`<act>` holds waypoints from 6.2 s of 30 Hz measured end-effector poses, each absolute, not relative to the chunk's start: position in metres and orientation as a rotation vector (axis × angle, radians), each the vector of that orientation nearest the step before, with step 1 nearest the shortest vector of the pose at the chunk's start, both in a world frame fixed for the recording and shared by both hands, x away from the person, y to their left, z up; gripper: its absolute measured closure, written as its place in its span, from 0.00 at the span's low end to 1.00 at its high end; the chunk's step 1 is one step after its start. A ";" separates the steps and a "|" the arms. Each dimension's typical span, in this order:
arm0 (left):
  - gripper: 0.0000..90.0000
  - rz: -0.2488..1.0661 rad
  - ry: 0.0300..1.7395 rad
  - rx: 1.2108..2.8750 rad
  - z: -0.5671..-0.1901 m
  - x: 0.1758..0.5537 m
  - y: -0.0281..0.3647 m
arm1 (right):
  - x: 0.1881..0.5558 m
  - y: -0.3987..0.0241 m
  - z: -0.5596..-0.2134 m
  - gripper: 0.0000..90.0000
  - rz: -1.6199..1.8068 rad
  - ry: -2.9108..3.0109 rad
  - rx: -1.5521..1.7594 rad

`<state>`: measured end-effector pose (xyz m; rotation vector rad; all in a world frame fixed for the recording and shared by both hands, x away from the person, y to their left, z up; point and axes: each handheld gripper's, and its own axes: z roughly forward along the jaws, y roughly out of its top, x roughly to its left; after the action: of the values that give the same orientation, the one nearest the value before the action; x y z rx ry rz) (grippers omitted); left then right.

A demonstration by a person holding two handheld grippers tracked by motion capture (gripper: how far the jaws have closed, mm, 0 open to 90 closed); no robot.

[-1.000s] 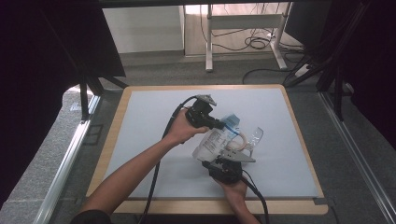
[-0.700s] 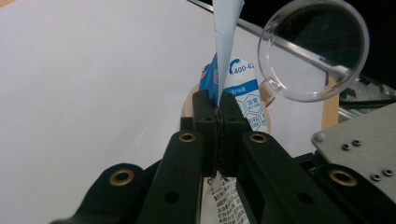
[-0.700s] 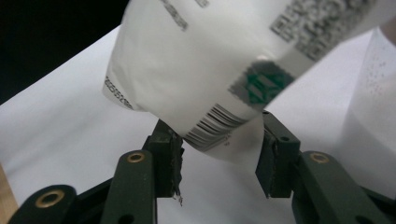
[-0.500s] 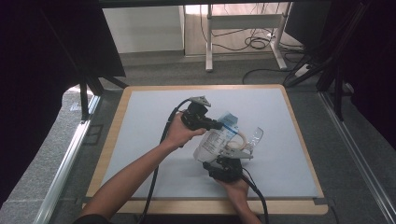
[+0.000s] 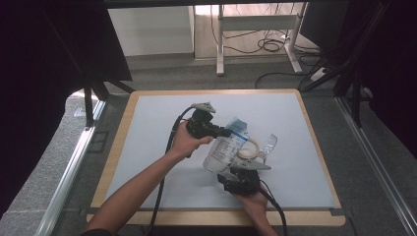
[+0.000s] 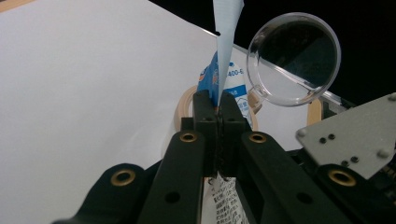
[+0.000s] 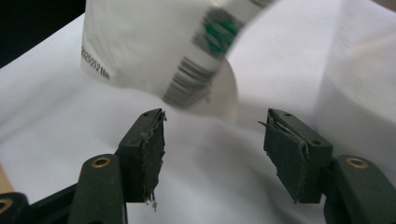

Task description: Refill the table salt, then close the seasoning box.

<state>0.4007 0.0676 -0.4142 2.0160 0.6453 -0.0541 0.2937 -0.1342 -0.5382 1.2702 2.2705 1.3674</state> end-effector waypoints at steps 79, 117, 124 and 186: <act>0.99 0.329 0.950 1.789 -0.453 0.383 0.225 | 0.283 -0.183 -0.533 0.43 1.435 2.178 1.264; 0.50 0.377 1.034 1.799 -0.488 0.347 0.239 | 0.281 -0.181 -0.531 0.43 1.451 2.176 1.248; 0.45 0.344 1.042 1.811 -0.495 0.340 0.244 | 0.269 -0.187 -0.528 0.45 1.444 2.174 1.185; 0.44 0.265 1.048 1.832 -0.525 0.319 0.239 | 0.313 -0.199 -0.464 0.99 1.439 1.992 1.056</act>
<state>0.3189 0.2389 -0.5251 1.8324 1.0476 0.2647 0.3132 -0.1995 -0.4640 1.0558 1.9916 1.4390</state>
